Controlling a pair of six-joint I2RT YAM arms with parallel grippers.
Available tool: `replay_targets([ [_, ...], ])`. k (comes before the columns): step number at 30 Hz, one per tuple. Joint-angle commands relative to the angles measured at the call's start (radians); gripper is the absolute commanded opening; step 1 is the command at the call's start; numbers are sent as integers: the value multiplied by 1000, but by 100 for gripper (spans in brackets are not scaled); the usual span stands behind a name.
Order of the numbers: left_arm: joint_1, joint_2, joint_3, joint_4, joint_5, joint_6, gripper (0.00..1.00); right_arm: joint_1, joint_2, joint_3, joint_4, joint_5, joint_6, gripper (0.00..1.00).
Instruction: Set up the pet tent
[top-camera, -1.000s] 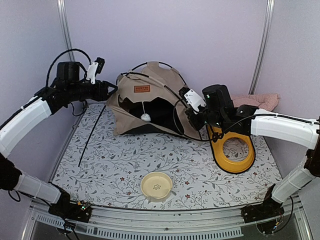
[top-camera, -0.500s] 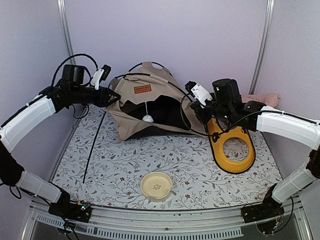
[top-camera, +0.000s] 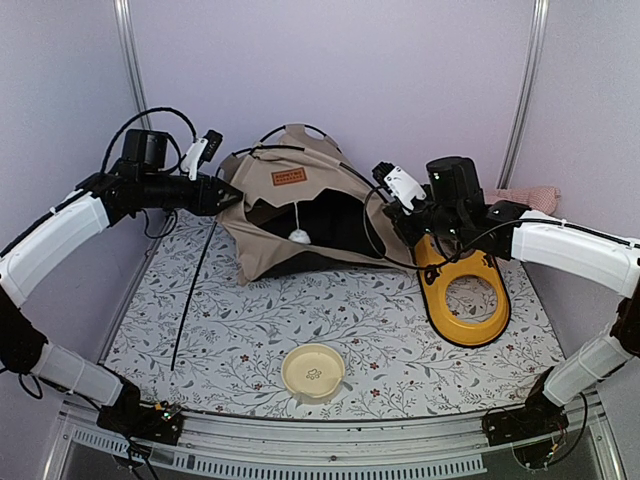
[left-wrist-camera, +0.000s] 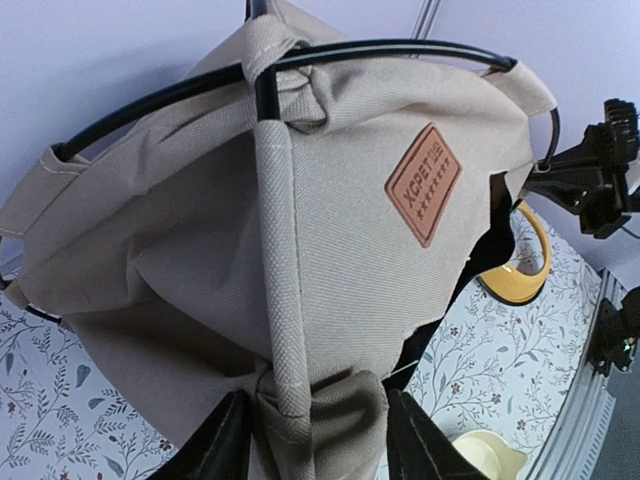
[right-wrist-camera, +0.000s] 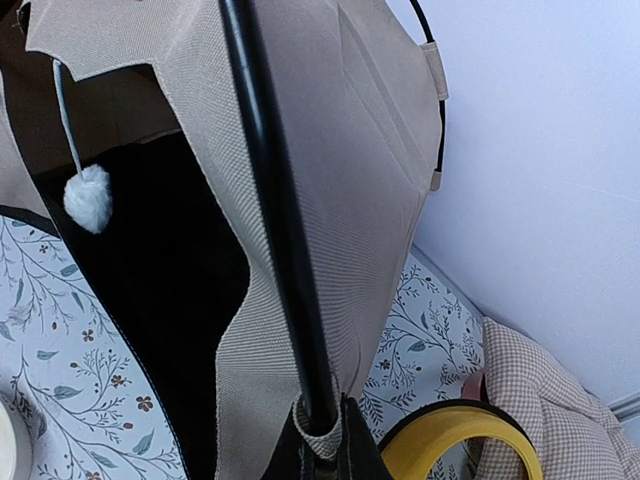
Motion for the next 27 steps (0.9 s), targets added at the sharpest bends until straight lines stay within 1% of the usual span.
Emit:
replay_targets([
  [1, 10, -40, -16, -19, 43, 13, 50, -11, -1, 28, 98, -13, 22, 0],
  [3, 9, -51, -25, -19, 33, 15, 50, -15, -1, 28, 97, -13, 21, 0],
  [8, 9, -56, -34, -32, 5, 21, 37, -23, -2, 28, 94, -13, 20, 0],
  [13, 9, -47, -50, -37, -3, 26, 34, -24, 1, 31, 93, -20, 20, 0],
  [17, 3, -37, -58, -37, 20, 19, 20, -30, 12, 41, 92, -11, 27, 0],
  [19, -3, -39, -72, -36, 18, 13, 15, -41, 21, 60, 84, -9, 45, 0],
  [23, -23, -58, -137, -17, 26, -17, 15, -73, 52, 117, 49, -17, 111, 0],
  [27, -61, -98, -246, 59, 28, -75, 18, -107, 96, 183, -2, -45, 187, 0],
])
